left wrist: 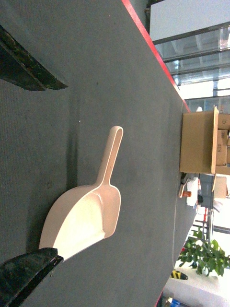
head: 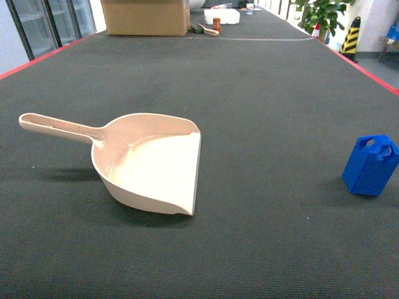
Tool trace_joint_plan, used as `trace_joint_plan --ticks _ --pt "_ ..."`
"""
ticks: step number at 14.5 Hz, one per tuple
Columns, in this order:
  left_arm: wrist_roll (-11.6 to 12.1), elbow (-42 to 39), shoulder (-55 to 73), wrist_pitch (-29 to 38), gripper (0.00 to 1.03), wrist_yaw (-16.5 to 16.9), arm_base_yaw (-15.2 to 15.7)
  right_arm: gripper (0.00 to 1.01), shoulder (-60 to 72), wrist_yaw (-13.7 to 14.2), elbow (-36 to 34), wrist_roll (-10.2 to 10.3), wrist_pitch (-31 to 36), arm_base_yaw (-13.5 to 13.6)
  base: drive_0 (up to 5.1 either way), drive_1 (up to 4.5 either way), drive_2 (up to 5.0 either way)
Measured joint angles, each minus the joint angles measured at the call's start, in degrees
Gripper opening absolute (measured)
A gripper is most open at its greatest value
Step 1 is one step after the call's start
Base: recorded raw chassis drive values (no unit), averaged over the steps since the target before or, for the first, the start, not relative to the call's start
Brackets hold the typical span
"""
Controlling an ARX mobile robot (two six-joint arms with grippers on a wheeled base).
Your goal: Place part in tray to right shelf
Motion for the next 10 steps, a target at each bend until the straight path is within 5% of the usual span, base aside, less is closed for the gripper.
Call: trace_joint_plan --ticks 10 --pt "0.0 0.0 0.0 0.0 0.98 0.0 0.0 0.98 0.0 0.0 0.0 0.0 0.02 0.0 0.0 0.0 0.0"
